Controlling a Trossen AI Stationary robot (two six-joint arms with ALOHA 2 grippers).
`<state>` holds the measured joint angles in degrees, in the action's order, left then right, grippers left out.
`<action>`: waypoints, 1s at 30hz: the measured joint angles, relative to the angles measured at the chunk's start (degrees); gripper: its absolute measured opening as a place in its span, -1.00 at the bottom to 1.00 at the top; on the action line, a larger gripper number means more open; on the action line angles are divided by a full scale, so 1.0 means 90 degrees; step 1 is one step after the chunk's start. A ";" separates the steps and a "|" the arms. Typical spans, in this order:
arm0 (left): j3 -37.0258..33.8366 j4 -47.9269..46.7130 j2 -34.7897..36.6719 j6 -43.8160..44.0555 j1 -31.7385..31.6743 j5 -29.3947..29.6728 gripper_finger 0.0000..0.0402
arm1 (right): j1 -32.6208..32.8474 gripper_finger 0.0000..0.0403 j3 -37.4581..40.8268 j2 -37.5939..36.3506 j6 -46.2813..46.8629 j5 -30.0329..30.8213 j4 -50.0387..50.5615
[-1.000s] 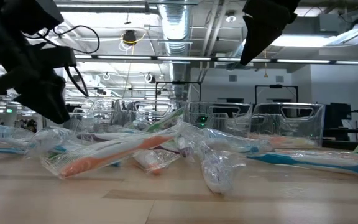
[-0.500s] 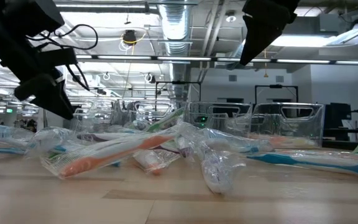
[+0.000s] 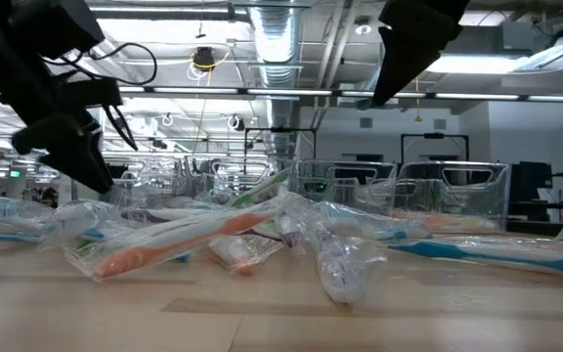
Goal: Pick & Place Toothbrushes
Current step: Put the purple toothbrush into the left transparent bin
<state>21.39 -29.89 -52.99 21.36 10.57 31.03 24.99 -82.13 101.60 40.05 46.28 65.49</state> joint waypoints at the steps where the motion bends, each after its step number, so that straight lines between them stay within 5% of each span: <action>1: 0.0002 0.0001 0.0000 -0.0004 0.0070 -0.0018 -0.02 | 0.0000 0.08 0.0000 -0.0002 0.0000 0.0000 0.0000; 30: 0.0031 0.0050 -0.1837 0.0892 0.0322 -0.0717 -0.05 | 0.0000 0.08 0.0002 -0.0005 -0.0012 0.0000 -0.0006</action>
<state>21.66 -29.44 -69.53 29.39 13.47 24.58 24.99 -82.11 101.56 39.94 46.28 65.44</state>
